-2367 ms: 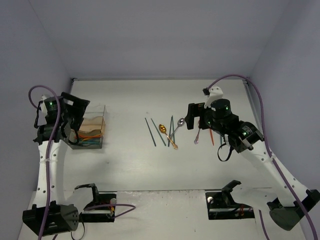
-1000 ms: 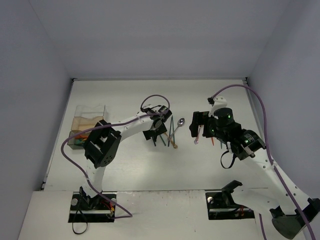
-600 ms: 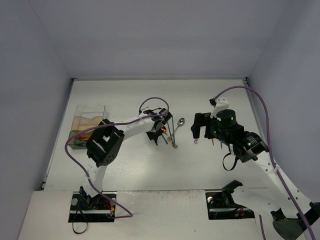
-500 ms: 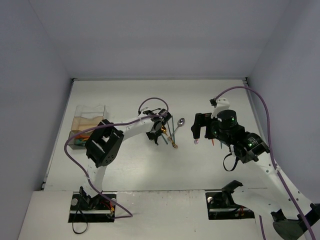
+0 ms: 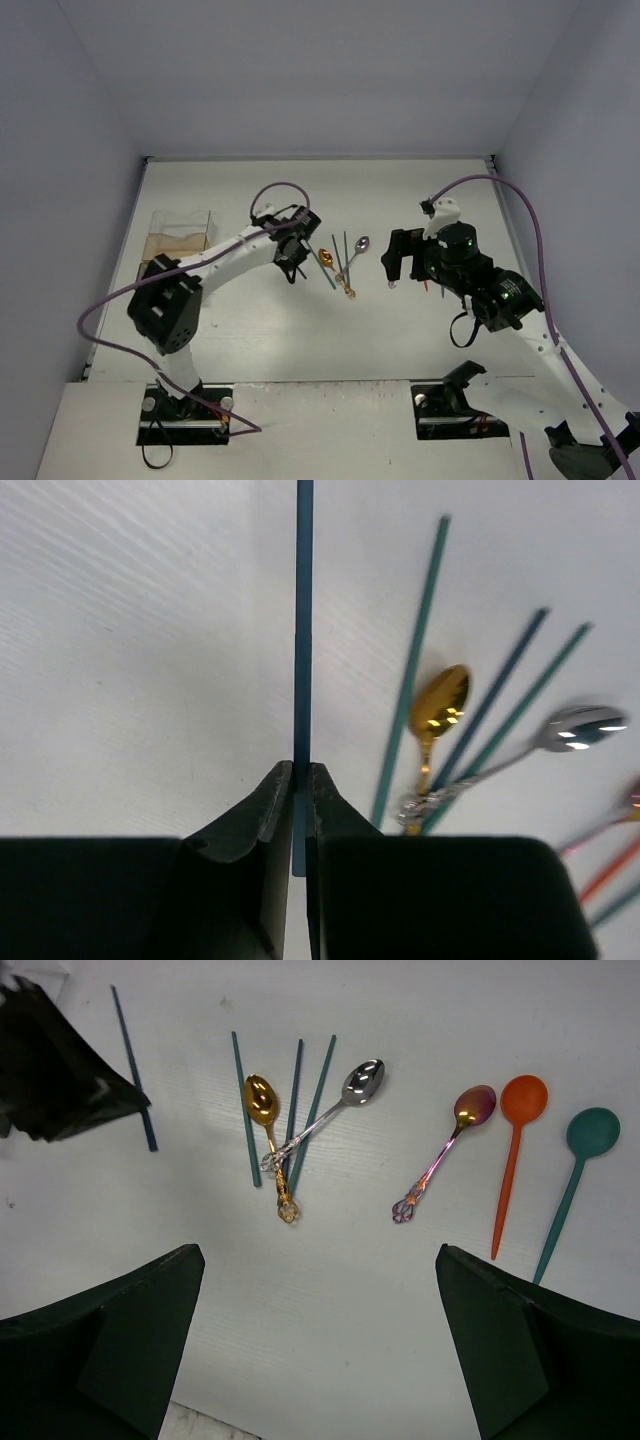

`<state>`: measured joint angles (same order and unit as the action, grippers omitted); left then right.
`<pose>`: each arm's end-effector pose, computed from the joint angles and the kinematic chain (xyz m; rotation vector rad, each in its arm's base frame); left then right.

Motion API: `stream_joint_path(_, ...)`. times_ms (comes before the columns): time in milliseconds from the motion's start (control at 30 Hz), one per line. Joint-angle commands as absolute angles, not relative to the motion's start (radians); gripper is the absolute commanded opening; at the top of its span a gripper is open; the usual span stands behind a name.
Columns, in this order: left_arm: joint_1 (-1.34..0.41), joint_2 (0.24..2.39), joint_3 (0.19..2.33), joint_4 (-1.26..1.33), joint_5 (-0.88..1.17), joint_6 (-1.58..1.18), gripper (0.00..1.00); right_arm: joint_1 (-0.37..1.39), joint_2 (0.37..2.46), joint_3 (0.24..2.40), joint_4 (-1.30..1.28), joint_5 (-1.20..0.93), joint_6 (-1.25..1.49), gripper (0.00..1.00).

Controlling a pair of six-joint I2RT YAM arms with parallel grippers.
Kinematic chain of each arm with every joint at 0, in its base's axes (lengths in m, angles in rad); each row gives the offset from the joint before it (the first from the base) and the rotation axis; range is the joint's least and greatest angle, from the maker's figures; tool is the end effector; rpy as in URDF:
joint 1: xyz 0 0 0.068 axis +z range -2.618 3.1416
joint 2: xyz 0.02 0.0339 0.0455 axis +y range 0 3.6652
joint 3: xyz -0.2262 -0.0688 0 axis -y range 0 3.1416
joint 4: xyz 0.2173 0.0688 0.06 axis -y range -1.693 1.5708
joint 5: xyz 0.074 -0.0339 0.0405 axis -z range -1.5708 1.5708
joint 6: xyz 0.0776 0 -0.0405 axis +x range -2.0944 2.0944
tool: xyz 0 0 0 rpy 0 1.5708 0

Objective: Sort the eating utensils into containers

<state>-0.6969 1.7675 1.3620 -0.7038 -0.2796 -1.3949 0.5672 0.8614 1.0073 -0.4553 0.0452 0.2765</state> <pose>0.2850 -0.2106 0.1717 -0.9889 2.4611 -0.3520 0.1902 0.1170 0.3299 -0.2461 1.8993 0.5330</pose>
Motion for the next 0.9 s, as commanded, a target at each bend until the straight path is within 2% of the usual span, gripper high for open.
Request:
stream_joint_path(0,-0.61,1.531,1.329,-0.718,-0.327,-1.473,0.0,0.581,0.853,1.025,-0.428,0.048,0.256,1.0)
stream_joint_path(233,-0.429,1.342,1.217,-0.719,-0.33,-1.569,0.0,0.581,0.85,1.025,-0.429,0.052,0.256,1.0)
stream_joint_path(433,-0.234,1.265,1.134,-0.706,-0.24,-1.632,0.0,0.581,0.85,1.023,-0.428,0.062,0.258,1.0)
stream_joint_path(867,0.03,1.352,1.055,-0.586,-0.032,-1.592,0.0,0.581,0.855,1.025,-0.428,0.078,0.258,1.0)
